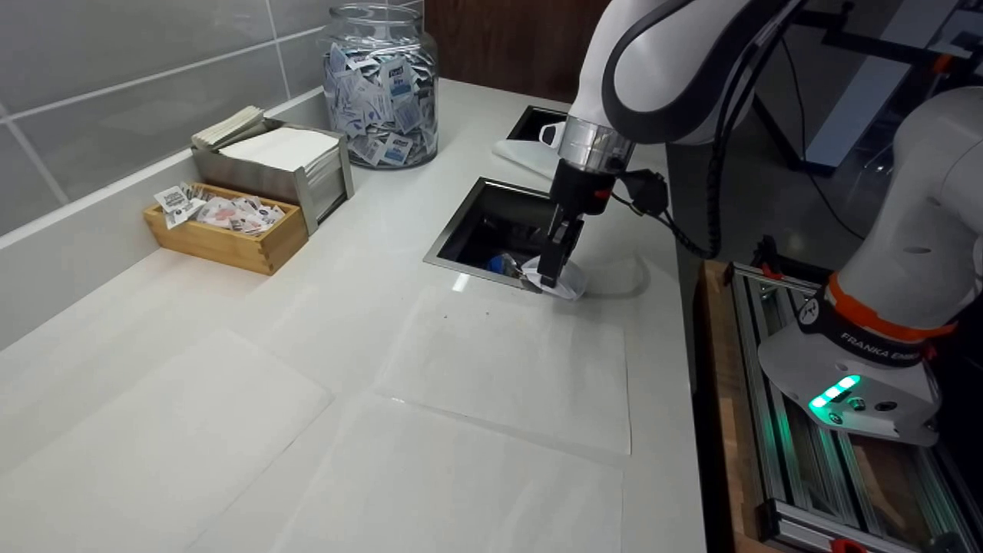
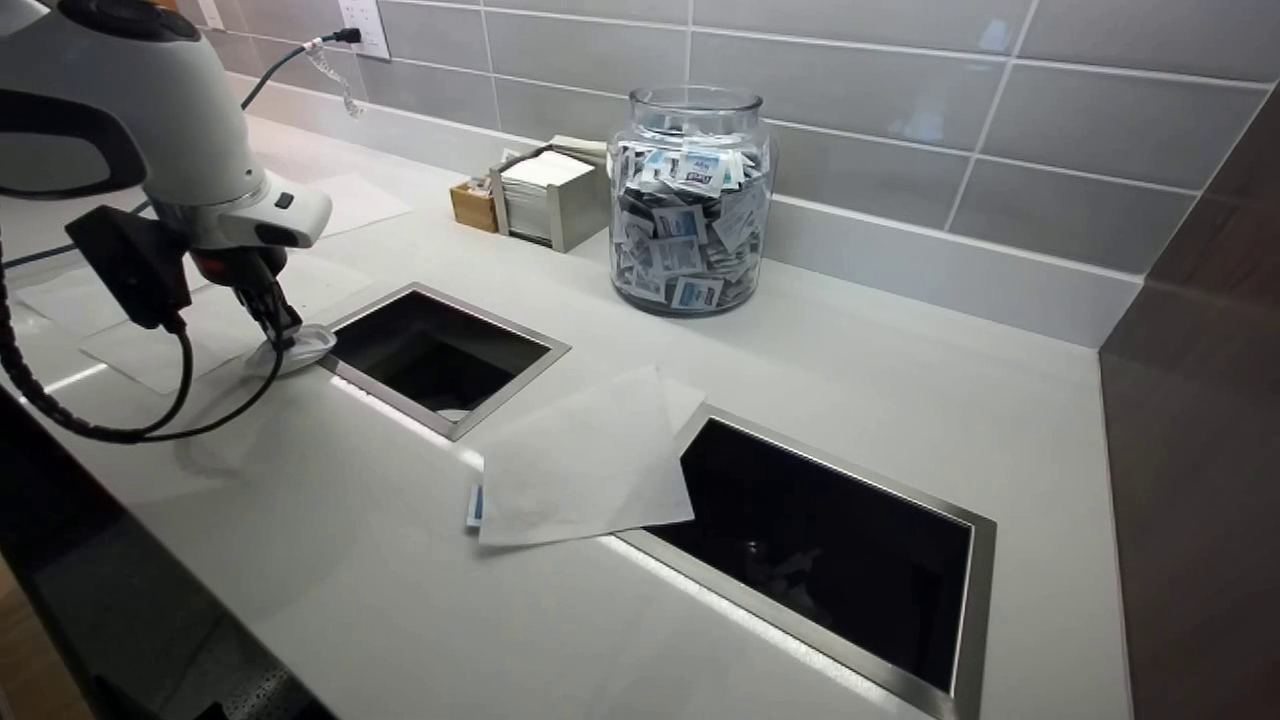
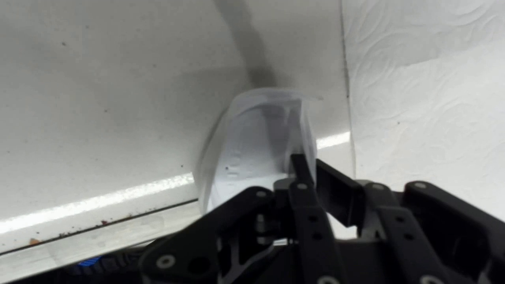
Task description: Throw the lid in the bin
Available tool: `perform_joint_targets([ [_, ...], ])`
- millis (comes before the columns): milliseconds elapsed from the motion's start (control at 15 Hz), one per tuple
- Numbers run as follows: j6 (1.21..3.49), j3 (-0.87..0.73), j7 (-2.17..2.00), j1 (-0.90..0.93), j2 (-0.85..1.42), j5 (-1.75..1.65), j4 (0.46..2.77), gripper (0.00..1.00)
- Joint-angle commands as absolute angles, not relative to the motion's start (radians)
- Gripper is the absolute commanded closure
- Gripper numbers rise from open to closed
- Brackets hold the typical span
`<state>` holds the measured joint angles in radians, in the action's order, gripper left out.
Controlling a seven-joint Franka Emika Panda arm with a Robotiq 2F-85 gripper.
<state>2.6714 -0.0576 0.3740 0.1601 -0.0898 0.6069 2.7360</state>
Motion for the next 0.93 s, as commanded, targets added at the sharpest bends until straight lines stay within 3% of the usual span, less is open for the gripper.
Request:
perform_joint_targets([
  [0,2.669,-0.039,0.375,0.129,-0.041,0.615,2.727,0.98],
  [867,2.742,-0.011,-0.003,0.019,-0.206,0.204,2.744,0.98],
])
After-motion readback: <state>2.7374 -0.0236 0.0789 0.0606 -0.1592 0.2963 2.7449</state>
